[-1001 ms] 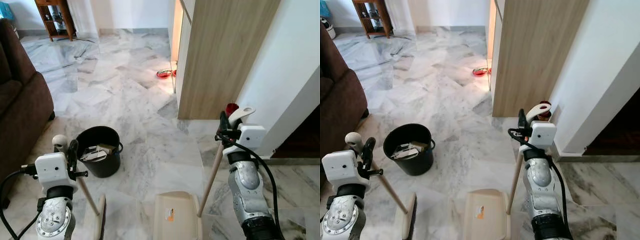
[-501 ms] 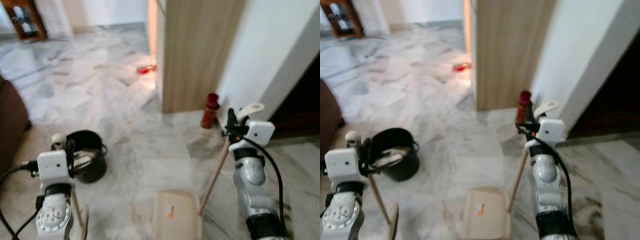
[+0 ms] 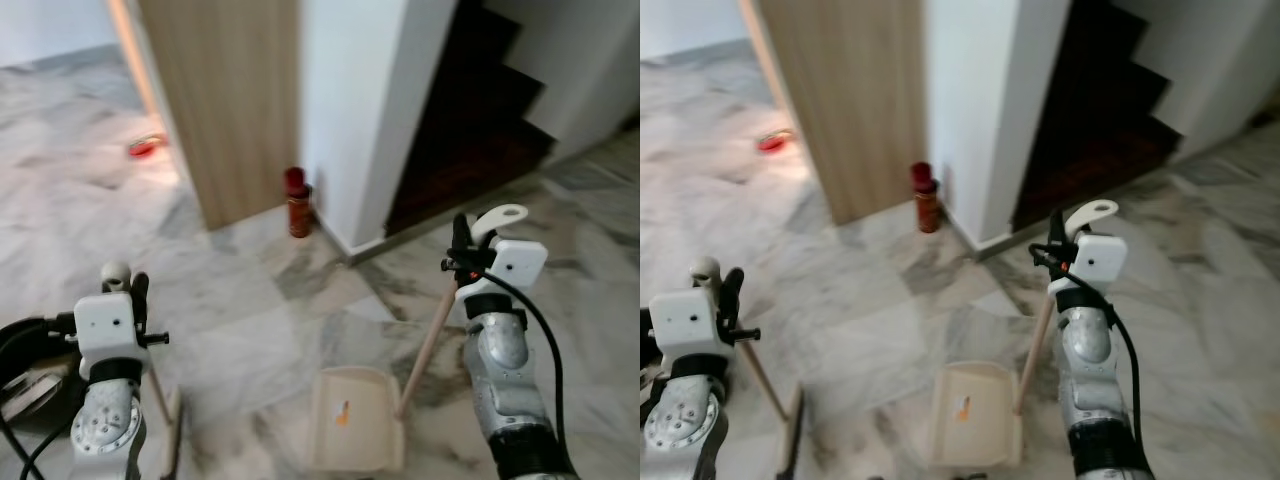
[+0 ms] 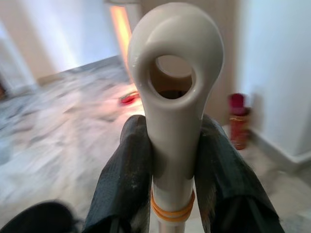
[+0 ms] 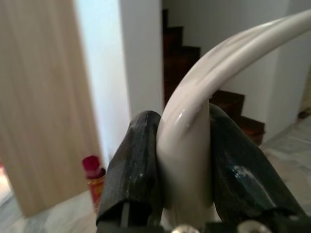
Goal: Sweep floor
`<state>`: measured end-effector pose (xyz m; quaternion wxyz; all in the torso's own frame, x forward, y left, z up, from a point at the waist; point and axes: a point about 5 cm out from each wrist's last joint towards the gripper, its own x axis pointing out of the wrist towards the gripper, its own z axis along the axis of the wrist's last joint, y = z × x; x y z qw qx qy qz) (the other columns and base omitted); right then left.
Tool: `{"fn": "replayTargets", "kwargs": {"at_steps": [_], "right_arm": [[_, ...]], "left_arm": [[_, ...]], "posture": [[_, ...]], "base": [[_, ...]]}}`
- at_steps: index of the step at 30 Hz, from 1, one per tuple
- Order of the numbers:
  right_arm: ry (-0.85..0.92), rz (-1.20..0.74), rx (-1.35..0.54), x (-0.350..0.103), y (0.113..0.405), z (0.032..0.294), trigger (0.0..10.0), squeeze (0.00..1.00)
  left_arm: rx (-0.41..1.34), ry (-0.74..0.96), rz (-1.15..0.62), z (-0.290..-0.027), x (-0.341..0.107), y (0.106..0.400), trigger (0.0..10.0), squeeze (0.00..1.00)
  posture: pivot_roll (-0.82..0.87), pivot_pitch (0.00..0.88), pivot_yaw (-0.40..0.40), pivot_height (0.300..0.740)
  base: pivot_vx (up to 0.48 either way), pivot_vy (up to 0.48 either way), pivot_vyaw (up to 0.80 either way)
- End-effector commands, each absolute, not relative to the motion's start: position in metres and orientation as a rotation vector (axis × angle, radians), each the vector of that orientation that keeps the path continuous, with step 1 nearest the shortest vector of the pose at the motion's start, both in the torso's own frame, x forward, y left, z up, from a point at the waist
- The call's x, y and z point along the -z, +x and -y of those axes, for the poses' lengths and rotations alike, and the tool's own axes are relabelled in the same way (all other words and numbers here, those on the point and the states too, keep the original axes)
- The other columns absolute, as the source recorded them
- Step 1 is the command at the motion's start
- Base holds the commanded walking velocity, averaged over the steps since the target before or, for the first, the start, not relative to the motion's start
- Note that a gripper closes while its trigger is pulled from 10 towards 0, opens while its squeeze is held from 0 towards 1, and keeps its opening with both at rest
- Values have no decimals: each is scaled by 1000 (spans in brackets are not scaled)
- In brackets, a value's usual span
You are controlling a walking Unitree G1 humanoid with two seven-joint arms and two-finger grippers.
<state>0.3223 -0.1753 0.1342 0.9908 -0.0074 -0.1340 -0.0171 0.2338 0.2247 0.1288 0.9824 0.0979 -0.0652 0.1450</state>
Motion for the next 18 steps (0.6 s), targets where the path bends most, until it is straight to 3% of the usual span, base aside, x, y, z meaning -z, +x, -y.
{"fn": "replayTargets", "kwargs": {"at_steps": [1,6,10,18], "right_arm": [[6,288,42,-139,323,176,10000,0],[11,284,39,-138,323,176,10000,0],[10,281,43,-137,322,177,10000,0],[9,276,48,-135,321,178,10000,0]], "left_arm": [[-306,237,152,-228,-134,232,10000,0],[-314,226,162,-229,-135,231,10000,0],[-306,218,169,-227,-134,231,10000,0],[-288,192,181,-224,-135,232,10000,0]], "posture": [[-12,126,39,740],[-7,116,33,740],[-6,105,34,740],[-6,78,36,740]], "base": [[0,-480,-800],[0,0,-800],[0,-436,-800],[0,0,-800]]}}
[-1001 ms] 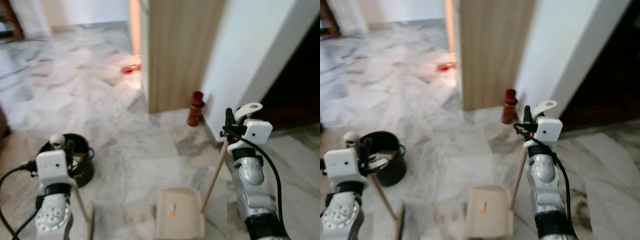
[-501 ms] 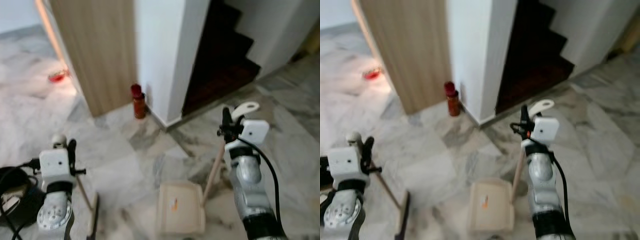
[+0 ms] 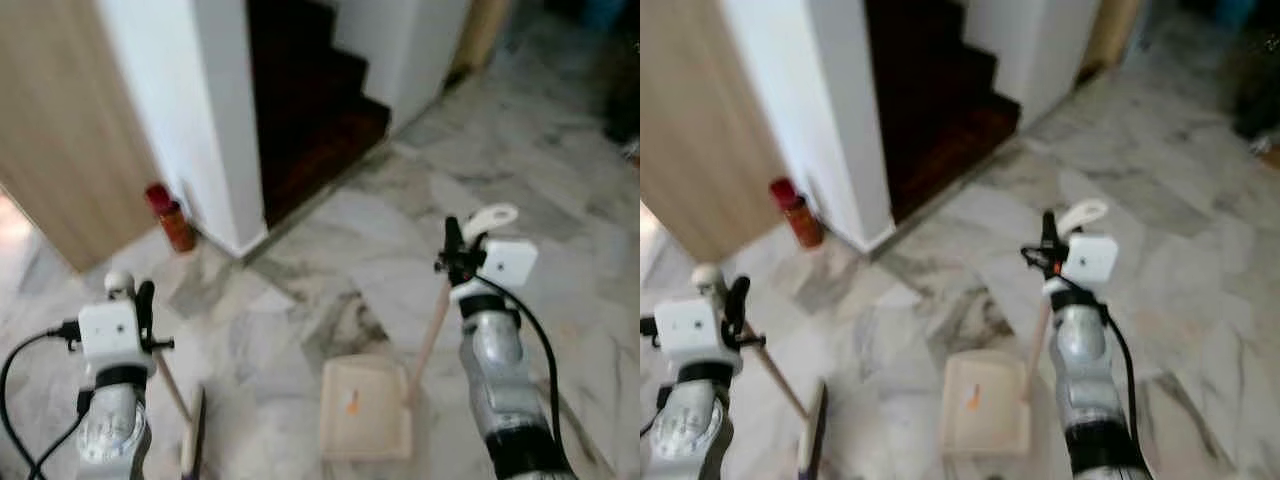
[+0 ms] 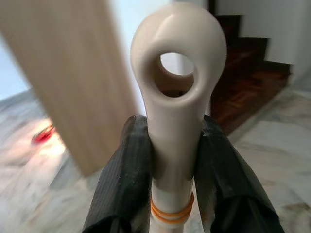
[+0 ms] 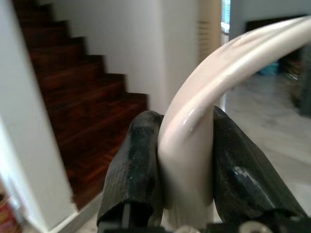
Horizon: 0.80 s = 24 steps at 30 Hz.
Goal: Sweep floor
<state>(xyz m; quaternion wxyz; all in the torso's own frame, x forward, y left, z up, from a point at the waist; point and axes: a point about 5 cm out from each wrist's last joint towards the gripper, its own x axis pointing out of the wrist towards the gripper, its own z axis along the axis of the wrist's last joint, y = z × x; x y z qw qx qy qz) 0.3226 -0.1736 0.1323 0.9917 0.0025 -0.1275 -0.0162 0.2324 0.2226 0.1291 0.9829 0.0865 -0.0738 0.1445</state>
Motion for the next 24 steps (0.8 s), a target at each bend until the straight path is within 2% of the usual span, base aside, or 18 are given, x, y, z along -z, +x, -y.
{"fn": "replayTargets", "kwargs": {"at_steps": [1,9,14,19,22,24], "right_arm": [[10,276,48,-135,321,178,10000,0],[14,275,41,-134,321,176,10000,0],[12,276,35,-134,321,176,10000,0],[5,272,44,-133,321,178,10000,0],[4,271,43,-133,321,178,10000,0],[2,275,42,-134,322,178,10000,0]], "left_arm": [[-286,186,185,-223,-135,232,10000,0],[-259,181,191,-217,-135,232,10000,0],[-252,175,200,-215,-136,235,10000,0],[-226,160,196,-212,-134,235,10000,0],[-220,171,202,-209,-135,235,10000,0],[-237,127,202,-210,-133,235,10000,0]], "posture": [[-6,74,36,740],[-6,57,35,740],[-5,46,35,740],[-11,37,31,740],[-9,37,29,740],[-10,41,27,740]], "base": [[0,0,-800],[0,0,-800],[0,-428,-800],[0,0,-800],[0,-440,-800],[0,0,-800]]}}
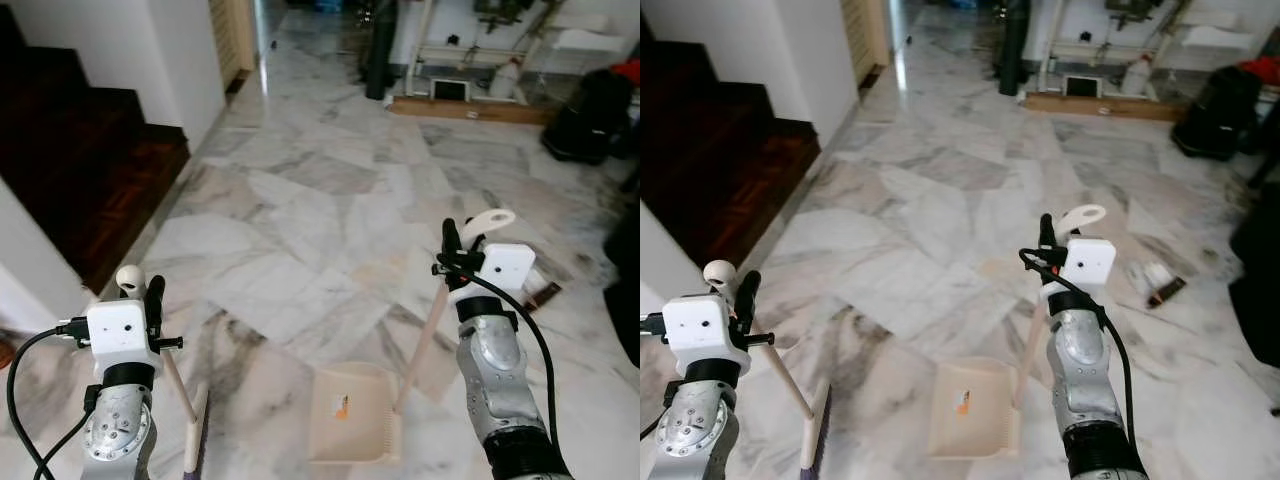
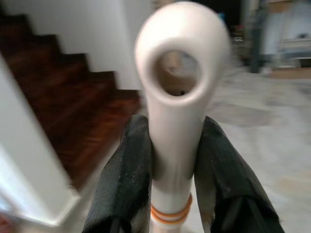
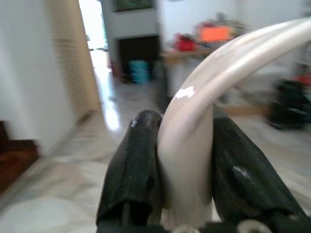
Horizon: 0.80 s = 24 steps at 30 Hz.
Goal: Sweep floor
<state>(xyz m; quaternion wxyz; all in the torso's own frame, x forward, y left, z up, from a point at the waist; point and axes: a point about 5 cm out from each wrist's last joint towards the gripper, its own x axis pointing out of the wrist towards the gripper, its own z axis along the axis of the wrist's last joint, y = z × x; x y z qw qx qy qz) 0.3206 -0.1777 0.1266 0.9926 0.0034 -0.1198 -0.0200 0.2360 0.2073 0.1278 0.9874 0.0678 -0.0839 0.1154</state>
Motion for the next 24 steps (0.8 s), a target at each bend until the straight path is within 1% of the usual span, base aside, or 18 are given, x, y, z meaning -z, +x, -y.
{"fn": "replayTargets", "kwargs": {"at_steps": [1,7,13,24], "right_arm": [[2,276,41,-134,322,178,10000,0],[-1,277,40,-135,322,178,10000,0],[1,272,42,-134,323,178,10000,0],[4,271,50,-133,323,179,10000,0]], "left_arm": [[-238,128,202,-210,-133,234,10000,0],[-237,137,208,-213,-134,232,10000,0],[-234,103,223,-210,-135,232,10000,0],[-236,91,202,-211,-134,231,10000,0]], "posture": [[-10,41,27,740],[-10,50,25,740],[-8,66,22,740],[-10,77,25,740]], "base": [[0,0,-800],[0,0,-800],[0,0,-800],[0,0,-800]]}}
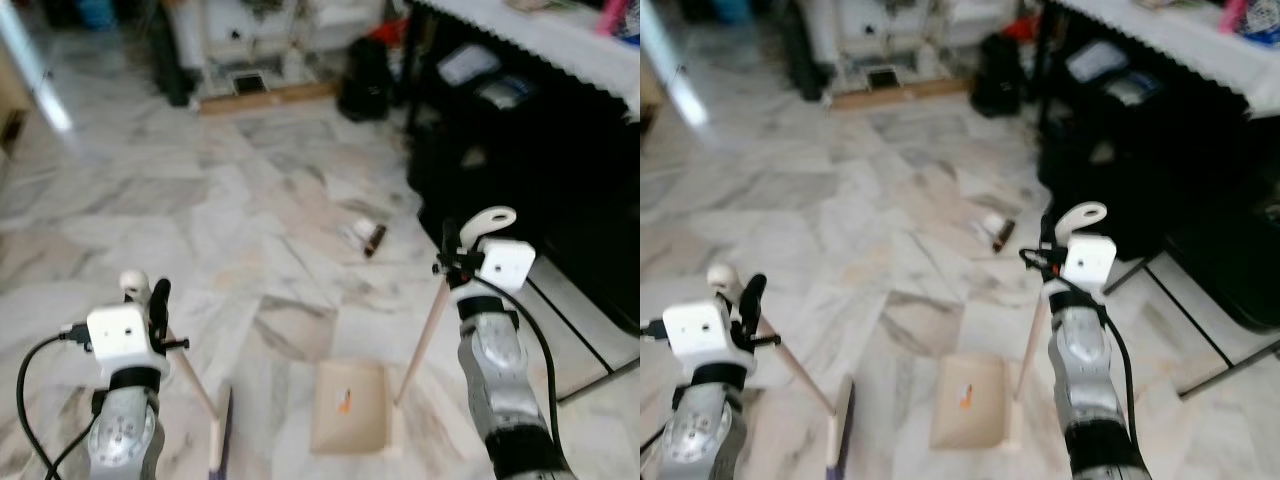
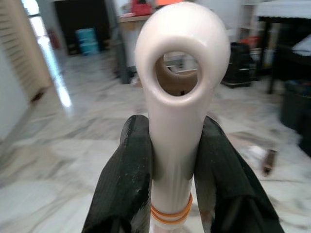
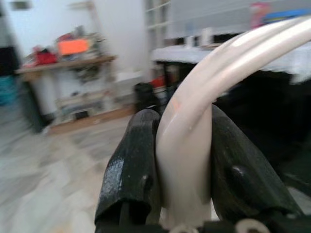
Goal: Sweep floor
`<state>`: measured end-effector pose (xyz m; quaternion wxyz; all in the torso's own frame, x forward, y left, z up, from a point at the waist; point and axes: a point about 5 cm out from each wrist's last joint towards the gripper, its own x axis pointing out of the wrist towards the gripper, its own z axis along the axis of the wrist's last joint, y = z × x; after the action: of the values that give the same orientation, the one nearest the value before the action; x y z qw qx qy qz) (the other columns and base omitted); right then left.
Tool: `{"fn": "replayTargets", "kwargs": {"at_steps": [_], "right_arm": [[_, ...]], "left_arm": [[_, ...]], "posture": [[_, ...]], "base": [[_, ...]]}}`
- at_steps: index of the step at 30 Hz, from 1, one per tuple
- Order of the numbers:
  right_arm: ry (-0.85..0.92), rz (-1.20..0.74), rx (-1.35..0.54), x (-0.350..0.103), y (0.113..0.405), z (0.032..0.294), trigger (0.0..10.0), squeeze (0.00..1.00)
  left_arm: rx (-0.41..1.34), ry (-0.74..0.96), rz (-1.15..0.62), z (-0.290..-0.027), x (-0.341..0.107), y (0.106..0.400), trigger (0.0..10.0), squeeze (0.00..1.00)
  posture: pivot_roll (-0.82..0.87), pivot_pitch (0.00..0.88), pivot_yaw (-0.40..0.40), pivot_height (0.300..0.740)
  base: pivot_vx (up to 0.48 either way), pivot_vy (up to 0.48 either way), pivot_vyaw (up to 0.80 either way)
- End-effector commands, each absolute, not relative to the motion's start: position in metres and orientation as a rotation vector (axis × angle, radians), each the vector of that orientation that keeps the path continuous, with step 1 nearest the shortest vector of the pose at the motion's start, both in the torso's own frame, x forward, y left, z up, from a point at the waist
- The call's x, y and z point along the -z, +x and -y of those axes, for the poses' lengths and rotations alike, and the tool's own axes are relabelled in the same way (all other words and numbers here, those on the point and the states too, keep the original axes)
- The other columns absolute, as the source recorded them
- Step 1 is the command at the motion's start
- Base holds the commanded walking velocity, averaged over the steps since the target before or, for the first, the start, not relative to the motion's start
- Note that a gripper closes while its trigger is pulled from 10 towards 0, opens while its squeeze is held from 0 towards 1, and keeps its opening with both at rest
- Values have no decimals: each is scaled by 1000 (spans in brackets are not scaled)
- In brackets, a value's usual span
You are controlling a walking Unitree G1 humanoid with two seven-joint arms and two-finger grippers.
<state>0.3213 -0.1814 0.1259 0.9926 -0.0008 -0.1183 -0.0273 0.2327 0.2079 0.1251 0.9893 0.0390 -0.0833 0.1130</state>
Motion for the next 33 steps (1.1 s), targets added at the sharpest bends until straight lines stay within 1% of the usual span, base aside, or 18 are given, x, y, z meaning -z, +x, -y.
{"fn": "replayTargets", "kwargs": {"at_steps": [1,4,8,22,28,32,33], "right_arm": [[4,271,50,-133,323,179,10000,0],[6,277,45,-134,323,178,10000,0],[-2,292,43,-135,322,177,10000,0],[-39,268,-10,-131,321,167,10000,0],[-22,269,-20,-130,320,167,10000,0],[-30,277,-38,-132,320,165,10000,0],[-35,277,-44,-132,320,164,10000,0]], "left_arm": [[-235,91,202,-211,-134,231,10000,0],[-232,95,197,-211,-133,232,10000,0],[-233,96,194,-211,-133,232,10000,0],[-244,100,193,-214,-133,232,10000,0],[-248,102,195,-215,-134,232,10000,0],[-256,102,192,-217,-134,233,10000,0],[-258,102,192,-218,-134,233,10000,0]], "posture": [[-10,77,25,740],[-10,81,25,740],[-11,82,25,740],[-14,88,24,740],[-10,89,23,740],[-14,92,22,740],[-14,92,22,740]], "base": [[0,0,-800],[0,0,-800],[210,0,0],[353,0,0],[379,0,710],[391,0,0],[394,0,794]]}}
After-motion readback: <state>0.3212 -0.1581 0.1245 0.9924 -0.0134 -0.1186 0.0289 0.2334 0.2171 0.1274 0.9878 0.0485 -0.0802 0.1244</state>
